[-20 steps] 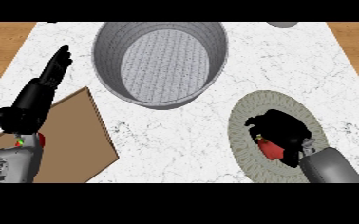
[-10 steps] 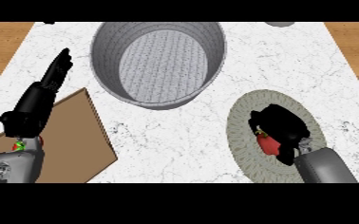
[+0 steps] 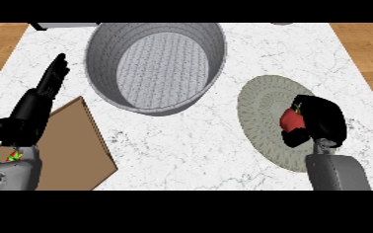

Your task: Pick the bell pepper from the placemat and place it in the basket

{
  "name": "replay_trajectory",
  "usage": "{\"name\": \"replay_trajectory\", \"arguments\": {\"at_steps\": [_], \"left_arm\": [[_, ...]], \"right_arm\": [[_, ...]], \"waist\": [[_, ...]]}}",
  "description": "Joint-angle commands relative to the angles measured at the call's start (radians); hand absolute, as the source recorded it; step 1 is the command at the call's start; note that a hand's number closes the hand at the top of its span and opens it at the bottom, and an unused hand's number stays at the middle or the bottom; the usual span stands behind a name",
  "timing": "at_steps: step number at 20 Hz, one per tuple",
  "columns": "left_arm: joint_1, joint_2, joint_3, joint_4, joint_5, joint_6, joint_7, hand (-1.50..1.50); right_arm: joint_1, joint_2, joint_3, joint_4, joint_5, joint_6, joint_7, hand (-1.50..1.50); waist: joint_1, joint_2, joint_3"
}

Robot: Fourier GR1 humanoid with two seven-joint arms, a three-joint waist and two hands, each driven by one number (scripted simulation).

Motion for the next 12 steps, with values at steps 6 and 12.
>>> {"name": "replay_trajectory", "arguments": {"at_steps": [6, 12], "left_arm": [[-0.004, -0.027, -0.030, -0.009, -0.009, 0.004, -0.009, 0.00], [-0.069, -0.028, -0.047, 0.006, -0.032, 0.009, 0.045, 0.00]], "right_arm": [[-0.190, 0.098, 0.017, -0.361, -0.172, -0.226, 0.283, 1.50], [-0.466, 0.099, 0.128, -0.425, -0.141, -0.129, 0.468, 1.50]], "waist": [[0.045, 0.002, 0.004], [0.056, 0.011, 0.004]]}}
